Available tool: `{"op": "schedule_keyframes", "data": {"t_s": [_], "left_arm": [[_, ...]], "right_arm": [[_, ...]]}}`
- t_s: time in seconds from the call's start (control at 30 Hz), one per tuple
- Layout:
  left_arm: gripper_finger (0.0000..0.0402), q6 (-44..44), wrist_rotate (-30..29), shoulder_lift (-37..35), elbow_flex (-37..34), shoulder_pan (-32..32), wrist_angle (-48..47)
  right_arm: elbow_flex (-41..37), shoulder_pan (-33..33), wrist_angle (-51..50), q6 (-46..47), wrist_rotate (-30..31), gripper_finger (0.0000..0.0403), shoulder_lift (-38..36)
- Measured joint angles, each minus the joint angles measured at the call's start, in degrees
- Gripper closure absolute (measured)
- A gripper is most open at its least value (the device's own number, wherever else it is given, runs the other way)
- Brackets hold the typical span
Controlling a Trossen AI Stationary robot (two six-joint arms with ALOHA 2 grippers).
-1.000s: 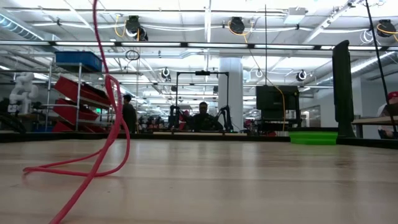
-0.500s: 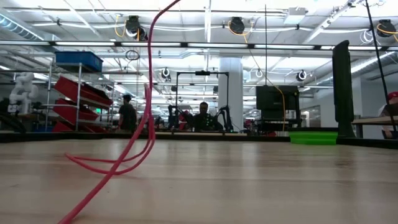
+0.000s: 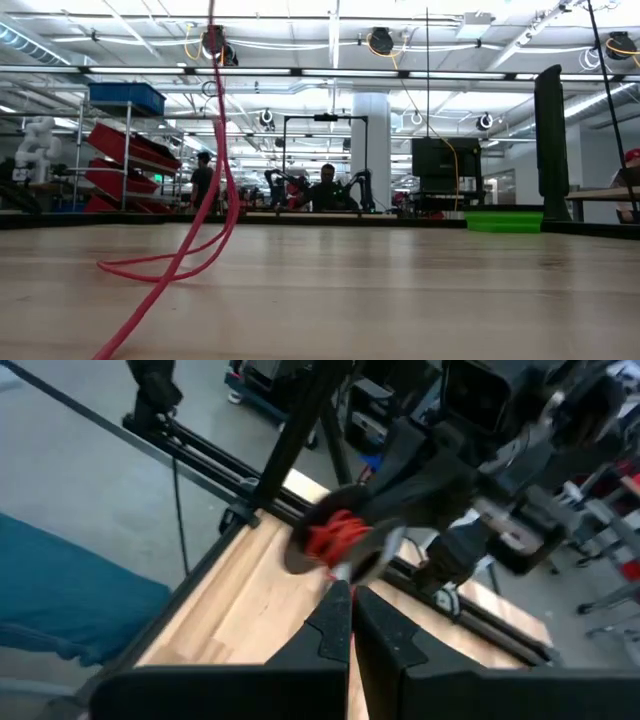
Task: Coil cords
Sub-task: Coil the red wire on the black spool
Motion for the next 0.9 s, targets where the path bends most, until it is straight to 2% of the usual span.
{"op": "schedule_keyframes", "data": {"t_s": [0.1,0.6,0.9], "left_arm": [[0.0395,1.22,3.54,1.47,0.0,0.06,0.69],[0.0395,3.01,9.88,5.27,0.0,4.2,4.23],[0.0395,3.41,14.5,6.89,0.0,5.42,9.54]], "right_arm": [[0.0,-0.3,2.53,-2.71,0.44,0.0402,0.93],[0.0,-3.57,12.87,-10.21,-2.83,0.0403,3.19],[0.0,-5.72,14.63,-9.23,-8.76,0.0403,3.13]]}}
